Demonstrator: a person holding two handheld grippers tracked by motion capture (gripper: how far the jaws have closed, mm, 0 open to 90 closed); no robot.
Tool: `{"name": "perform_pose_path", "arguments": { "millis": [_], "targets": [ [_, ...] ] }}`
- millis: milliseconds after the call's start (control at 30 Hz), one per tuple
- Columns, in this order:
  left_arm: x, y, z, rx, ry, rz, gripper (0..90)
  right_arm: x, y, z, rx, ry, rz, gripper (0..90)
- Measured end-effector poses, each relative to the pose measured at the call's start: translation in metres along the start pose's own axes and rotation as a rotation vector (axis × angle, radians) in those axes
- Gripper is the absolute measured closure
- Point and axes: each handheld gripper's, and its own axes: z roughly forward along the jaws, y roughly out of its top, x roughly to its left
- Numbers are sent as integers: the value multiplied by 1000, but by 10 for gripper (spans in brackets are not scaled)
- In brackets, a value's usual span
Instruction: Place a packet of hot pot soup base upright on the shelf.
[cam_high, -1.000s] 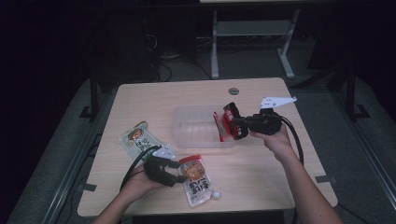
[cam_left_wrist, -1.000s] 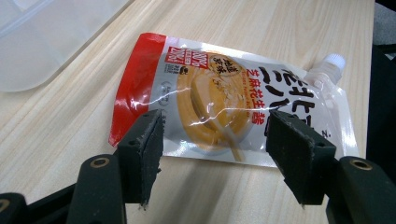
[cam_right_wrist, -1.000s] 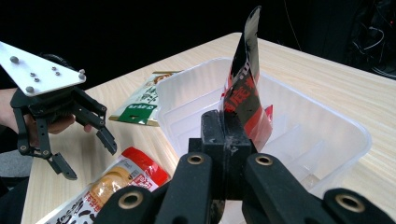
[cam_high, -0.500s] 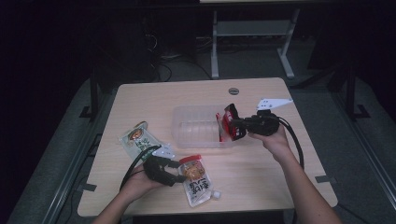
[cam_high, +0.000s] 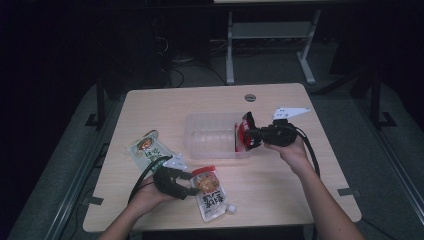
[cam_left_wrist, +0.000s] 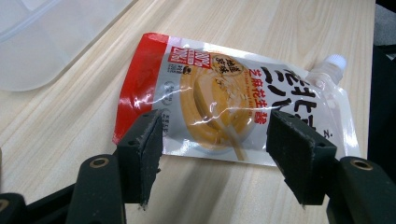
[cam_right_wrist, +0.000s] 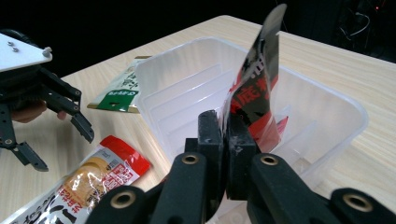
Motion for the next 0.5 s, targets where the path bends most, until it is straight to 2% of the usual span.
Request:
{"name": "perform_pose_path", "arguments": {
  "millis": [167, 367, 500],
  "targets": [
    [0, 0, 0, 2, 0, 1, 360, 1, 0, 2, 13, -16, -2, 766],
    [0, 0, 0, 7, 0, 4, 359, 2, 0, 5, 24, -24, -2, 733],
    [0, 0, 1, 7, 1, 4, 360, 3, -1, 6, 40, -39, -4, 674]
  ]
}}
